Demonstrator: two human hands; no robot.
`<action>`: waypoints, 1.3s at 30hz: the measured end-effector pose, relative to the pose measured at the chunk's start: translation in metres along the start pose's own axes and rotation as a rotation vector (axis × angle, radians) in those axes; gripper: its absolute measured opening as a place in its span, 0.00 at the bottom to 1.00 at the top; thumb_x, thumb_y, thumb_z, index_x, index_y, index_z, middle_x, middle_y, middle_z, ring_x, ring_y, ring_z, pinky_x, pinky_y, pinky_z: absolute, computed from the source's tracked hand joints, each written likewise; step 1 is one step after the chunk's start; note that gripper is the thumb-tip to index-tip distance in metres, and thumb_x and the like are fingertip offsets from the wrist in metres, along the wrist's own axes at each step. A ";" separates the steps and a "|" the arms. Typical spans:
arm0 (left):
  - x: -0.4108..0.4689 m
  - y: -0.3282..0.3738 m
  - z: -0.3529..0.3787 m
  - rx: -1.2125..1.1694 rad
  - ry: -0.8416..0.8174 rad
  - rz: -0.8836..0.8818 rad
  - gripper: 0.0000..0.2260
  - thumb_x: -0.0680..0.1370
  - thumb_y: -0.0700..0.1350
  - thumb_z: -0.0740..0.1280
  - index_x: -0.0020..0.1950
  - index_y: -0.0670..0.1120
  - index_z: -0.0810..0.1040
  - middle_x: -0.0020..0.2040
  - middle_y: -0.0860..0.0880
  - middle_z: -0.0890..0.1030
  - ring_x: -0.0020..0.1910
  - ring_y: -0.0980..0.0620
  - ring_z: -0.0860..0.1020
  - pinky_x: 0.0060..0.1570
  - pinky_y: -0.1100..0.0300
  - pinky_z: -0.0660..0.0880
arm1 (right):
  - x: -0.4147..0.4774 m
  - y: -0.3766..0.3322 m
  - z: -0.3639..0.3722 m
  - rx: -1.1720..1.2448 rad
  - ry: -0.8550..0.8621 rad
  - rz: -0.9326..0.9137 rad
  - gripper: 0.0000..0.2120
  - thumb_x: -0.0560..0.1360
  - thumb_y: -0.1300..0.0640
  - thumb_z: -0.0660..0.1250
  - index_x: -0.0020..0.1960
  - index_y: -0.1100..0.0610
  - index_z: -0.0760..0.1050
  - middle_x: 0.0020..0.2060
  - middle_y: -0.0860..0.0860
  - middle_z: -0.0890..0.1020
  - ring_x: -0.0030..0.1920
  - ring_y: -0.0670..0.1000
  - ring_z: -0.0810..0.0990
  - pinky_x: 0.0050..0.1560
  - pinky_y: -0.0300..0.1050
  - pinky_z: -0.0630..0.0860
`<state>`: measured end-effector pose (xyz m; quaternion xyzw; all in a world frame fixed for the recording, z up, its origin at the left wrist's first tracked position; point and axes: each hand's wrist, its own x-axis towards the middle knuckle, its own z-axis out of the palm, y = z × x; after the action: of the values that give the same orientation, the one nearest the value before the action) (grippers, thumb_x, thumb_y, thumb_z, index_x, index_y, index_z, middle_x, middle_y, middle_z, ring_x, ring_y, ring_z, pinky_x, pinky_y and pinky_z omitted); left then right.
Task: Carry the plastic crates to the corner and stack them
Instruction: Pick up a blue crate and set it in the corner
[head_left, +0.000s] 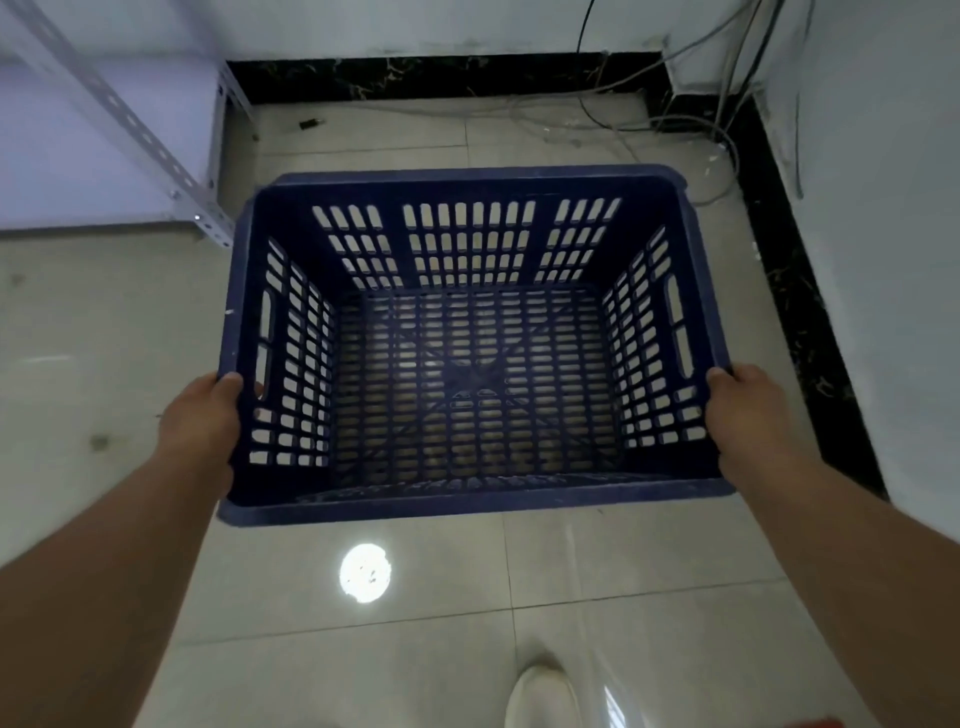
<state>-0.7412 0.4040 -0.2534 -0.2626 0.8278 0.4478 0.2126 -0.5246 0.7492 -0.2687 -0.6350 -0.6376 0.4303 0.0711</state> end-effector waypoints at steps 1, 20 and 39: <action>0.001 0.000 0.000 0.014 -0.006 0.006 0.14 0.80 0.48 0.58 0.59 0.43 0.78 0.54 0.38 0.81 0.51 0.38 0.80 0.55 0.42 0.77 | 0.000 0.000 0.000 -0.006 -0.001 0.004 0.16 0.81 0.56 0.55 0.64 0.59 0.73 0.56 0.59 0.79 0.53 0.60 0.78 0.58 0.57 0.76; -0.002 0.003 0.000 0.089 0.006 0.063 0.22 0.81 0.50 0.57 0.74 0.45 0.65 0.70 0.40 0.72 0.63 0.37 0.74 0.62 0.47 0.72 | -0.009 -0.010 0.002 -0.409 0.055 -0.170 0.17 0.79 0.55 0.58 0.62 0.63 0.72 0.58 0.64 0.77 0.55 0.64 0.76 0.56 0.59 0.74; -0.206 0.040 -0.062 0.109 -0.517 0.270 0.09 0.79 0.47 0.65 0.57 0.45 0.76 0.49 0.48 0.79 0.43 0.53 0.77 0.45 0.59 0.75 | -0.248 -0.048 -0.079 -0.124 -0.020 -0.070 0.13 0.79 0.55 0.57 0.54 0.59 0.78 0.50 0.57 0.82 0.51 0.57 0.79 0.49 0.45 0.72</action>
<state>-0.6148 0.4194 -0.0757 -0.0155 0.7966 0.4788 0.3686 -0.4649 0.5781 -0.0757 -0.6113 -0.6855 0.3934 0.0404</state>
